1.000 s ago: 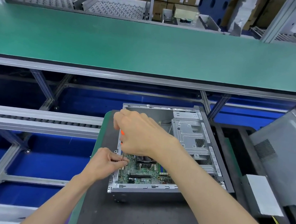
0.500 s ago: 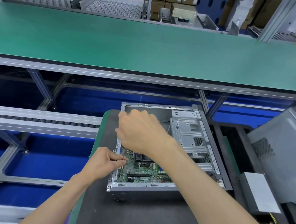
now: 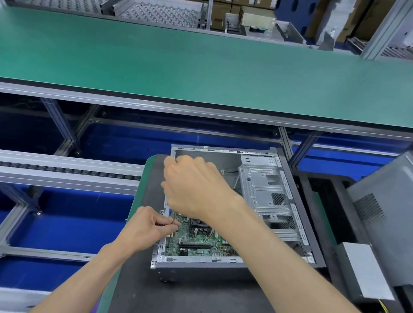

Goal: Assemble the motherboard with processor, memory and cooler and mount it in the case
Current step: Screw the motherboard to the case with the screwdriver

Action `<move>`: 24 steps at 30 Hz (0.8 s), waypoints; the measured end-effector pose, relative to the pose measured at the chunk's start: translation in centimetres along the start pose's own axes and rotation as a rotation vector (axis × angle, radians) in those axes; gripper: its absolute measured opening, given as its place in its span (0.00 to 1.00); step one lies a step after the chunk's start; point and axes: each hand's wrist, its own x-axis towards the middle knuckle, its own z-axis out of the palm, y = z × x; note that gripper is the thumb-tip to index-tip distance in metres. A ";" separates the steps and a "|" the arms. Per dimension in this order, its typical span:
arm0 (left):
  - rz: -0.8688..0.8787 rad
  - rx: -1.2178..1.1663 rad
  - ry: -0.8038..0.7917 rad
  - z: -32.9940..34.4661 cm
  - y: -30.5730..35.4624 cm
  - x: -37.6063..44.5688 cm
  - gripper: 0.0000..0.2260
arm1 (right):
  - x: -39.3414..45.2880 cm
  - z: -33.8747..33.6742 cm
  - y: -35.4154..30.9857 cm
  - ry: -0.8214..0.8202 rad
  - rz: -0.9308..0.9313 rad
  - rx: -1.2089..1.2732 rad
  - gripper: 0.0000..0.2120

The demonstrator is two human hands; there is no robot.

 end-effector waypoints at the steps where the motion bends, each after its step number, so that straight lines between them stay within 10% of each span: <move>1: 0.000 -0.001 -0.001 0.0 0.1 0.0 0.06 | 0.0 0.0 0.0 0.015 0.006 -0.022 0.08; 12: 0.020 0.037 0.019 -0.1 0.0 0.1 0.18 | 0.2 0.1 1.0 -0.053 -0.041 0.148 0.09; 24: 0.003 -0.005 0.011 0.1 0.0 0.1 0.08 | 0.8 -0.2 1.6 -0.146 -0.093 0.130 0.12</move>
